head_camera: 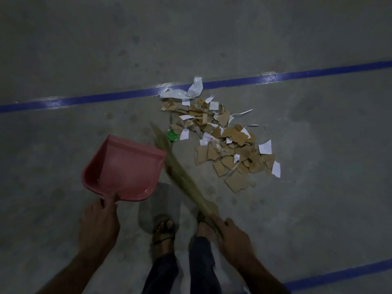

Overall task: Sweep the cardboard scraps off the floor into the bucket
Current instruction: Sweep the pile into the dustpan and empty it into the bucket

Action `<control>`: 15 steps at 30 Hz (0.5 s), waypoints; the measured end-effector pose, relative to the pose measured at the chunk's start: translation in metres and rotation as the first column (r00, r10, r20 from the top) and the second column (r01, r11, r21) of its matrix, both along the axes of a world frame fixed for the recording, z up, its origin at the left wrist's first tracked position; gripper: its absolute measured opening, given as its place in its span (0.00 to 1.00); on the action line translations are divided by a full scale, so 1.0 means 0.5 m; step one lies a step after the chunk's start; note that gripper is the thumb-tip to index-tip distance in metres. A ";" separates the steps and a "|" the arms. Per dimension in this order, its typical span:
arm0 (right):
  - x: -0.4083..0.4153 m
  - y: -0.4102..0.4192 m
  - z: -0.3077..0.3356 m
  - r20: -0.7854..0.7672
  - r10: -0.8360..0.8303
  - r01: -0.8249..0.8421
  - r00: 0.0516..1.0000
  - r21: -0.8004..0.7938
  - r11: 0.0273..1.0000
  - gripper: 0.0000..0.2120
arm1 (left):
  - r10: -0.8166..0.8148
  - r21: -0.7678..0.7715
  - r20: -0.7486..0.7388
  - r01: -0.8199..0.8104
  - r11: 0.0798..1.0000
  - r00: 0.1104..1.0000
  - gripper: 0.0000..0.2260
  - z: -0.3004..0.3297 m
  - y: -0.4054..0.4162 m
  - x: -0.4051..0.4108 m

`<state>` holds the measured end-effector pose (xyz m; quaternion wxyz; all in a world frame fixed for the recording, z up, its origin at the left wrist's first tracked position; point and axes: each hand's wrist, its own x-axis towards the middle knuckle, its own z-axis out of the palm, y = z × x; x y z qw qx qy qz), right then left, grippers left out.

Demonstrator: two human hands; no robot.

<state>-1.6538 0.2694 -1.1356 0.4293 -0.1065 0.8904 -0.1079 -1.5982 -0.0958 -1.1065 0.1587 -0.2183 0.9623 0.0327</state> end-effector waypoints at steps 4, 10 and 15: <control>-0.092 -0.076 -0.078 -0.006 0.003 -0.003 1.000 0.025 1.000 0.27 | -0.026 0.001 -0.033 0.027 1.000 0.999 0.18 -0.021 0.018 -0.005; -0.069 0.051 -0.074 -0.009 -0.287 0.287 0.958 0.022 0.958 0.25 | 0.021 0.031 -0.034 -0.020 0.999 0.999 0.16 -0.024 0.045 -0.034; 0.011 0.163 -0.011 -0.017 -0.264 0.260 0.964 -0.111 0.959 0.28 | 0.018 0.045 -0.054 -0.015 0.999 0.998 0.17 -0.004 0.059 -0.067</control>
